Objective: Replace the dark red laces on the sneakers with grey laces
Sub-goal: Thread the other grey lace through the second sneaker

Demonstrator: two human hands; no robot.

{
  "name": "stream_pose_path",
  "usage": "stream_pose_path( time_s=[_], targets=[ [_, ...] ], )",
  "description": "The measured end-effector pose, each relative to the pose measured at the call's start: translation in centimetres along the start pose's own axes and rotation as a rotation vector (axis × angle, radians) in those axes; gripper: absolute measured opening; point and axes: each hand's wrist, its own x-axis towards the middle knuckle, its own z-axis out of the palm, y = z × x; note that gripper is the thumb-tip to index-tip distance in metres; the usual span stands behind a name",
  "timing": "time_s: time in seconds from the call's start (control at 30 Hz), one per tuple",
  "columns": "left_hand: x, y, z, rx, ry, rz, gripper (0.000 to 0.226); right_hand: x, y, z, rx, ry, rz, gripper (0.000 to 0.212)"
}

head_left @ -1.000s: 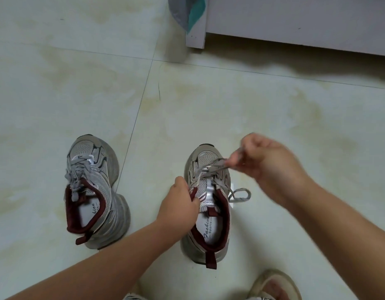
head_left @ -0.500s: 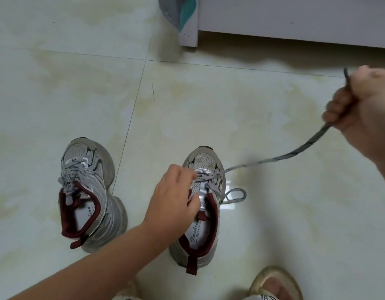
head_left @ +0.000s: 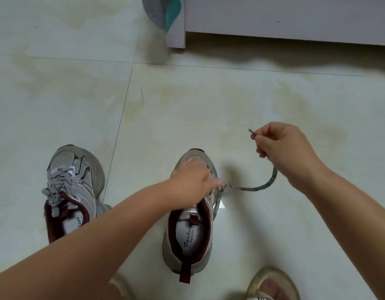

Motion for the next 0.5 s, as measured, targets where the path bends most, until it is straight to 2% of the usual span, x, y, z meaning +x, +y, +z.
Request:
stream_pose_path(
  time_s=[0.17, 0.23, 0.3, 0.37, 0.43, 0.5],
  targets=[
    [-2.9, 0.6, -5.0, -0.992, 0.138, 0.019, 0.035, -1.7, 2.4, 1.8, -0.305, -0.152, -0.05, 0.019],
    [-3.7, 0.5, -6.5, -1.233, 0.166, 0.071, 0.032, -2.6, 2.9, 2.8, -0.378, -0.219, -0.074, 0.017],
    [-4.0, -0.3, -7.0, -1.208, 0.261, 0.059, 0.032, -3.1, 3.3, 3.7, -0.433, -0.267, -0.11, 0.016],
    [-4.1, -1.3, -6.6, -1.072, 0.388, -0.004, 0.032, -3.4, 3.4, 4.2, -0.477, -0.304, -0.163, 0.017],
    [-3.8, -2.7, -5.8, -0.86, 0.523, -0.091, 0.025, -3.3, 3.3, 4.7, -0.508, -0.321, -0.222, 0.019],
    [-3.3, -4.3, -4.9, -0.54, 0.609, -0.146, 0.015, -3.2, 3.2, 5.2, -0.527, -0.321, -0.259, 0.021]
  ],
)
